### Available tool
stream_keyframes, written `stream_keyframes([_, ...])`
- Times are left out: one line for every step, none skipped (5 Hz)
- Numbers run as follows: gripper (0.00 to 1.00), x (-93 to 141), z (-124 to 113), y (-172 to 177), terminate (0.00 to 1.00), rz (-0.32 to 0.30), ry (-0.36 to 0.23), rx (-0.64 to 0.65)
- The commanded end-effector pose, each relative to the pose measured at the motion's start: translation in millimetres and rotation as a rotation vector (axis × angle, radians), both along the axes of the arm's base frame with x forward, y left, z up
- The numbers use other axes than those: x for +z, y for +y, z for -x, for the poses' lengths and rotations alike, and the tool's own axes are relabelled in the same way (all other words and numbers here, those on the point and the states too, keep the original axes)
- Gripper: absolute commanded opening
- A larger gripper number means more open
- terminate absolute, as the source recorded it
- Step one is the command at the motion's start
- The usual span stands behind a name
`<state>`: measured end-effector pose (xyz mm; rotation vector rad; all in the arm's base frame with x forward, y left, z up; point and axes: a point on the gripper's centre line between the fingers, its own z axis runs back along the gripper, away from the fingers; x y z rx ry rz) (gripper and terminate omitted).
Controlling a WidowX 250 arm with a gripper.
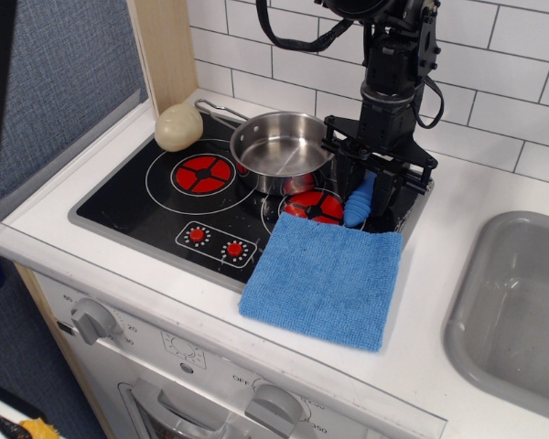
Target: Move the spoon with the robot and place it to the middle of the stove.
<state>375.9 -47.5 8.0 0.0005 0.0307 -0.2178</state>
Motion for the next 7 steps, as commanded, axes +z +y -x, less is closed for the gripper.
stream_keyframes([0.00,87,-9,-3,0.00,0.082,-0.197,-0.010])
stream_keyframes([0.00,121,10,14,0.00,0.123,-0.276,-0.043])
stream_keyframes([0.00,139,40,52,0.00,0.031,-0.303,-0.093])
stream_keyframes([0.00,138,73,92,0.00,-0.150,-0.264,-0.062])
stream_keyframes([0.00,122,108,138,0.00,-0.183,-0.240,0.037])
stream_keyframes([0.00,96,126,176,0.00,-0.130,-0.210,0.104])
stream_keyframes([0.00,72,124,180,0.00,-0.091,-0.164,0.083])
